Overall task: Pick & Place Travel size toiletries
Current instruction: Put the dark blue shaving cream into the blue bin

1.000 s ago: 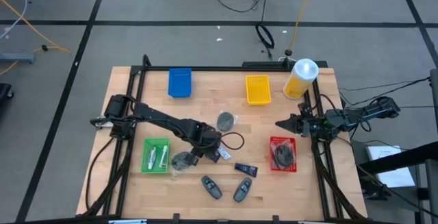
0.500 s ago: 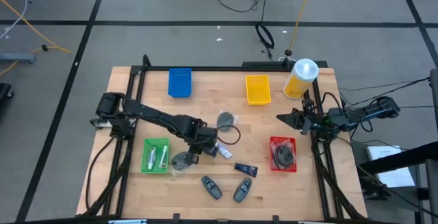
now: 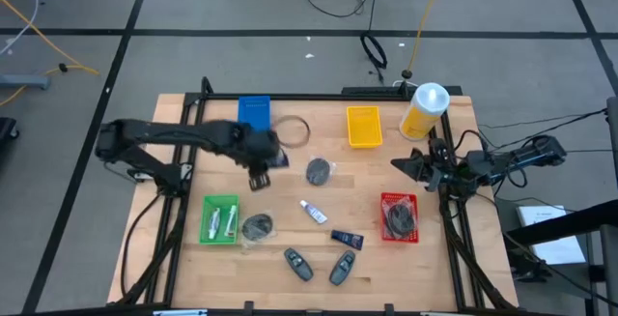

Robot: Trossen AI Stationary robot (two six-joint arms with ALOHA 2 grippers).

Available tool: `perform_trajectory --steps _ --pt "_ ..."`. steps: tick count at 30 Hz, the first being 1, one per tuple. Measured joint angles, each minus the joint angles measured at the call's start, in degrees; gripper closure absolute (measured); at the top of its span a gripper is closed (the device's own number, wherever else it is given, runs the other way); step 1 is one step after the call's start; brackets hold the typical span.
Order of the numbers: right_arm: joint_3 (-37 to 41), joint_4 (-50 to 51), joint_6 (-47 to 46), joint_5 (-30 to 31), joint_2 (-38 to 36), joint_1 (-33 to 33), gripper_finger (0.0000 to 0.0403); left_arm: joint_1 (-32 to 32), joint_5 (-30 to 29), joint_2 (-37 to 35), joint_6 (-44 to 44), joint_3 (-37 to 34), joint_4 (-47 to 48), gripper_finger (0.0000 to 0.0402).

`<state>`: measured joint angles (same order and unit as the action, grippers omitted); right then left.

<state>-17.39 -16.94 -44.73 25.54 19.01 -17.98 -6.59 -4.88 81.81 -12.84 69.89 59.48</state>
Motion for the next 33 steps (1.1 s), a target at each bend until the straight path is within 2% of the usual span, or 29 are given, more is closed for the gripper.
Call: perform_trajectory --steps 7,18,23,33 --pt "0.0 -7.13 5.05 -0.19 5.94 0.0 0.0403 -13.44 -2.74 -5.28 -3.47 0.04 0.59 0.0292" --pt "-0.78 -15.75 6.91 -3.3 15.96 0.0 0.0403 -32.01 -2.65 -1.93 -9.35 0.04 -4.31 0.0289" --pt "-4.06 -8.9 5.85 -6.21 18.41 0.01 0.0403 -36.0 -0.39 2.37 -12.59 0.07 -7.49 0.0289" --pt "-12.59 6.53 5.46 -7.71 22.71 1.52 0.0403 -36.63 0.95 13.35 -15.15 0.07 -9.67 0.0289"
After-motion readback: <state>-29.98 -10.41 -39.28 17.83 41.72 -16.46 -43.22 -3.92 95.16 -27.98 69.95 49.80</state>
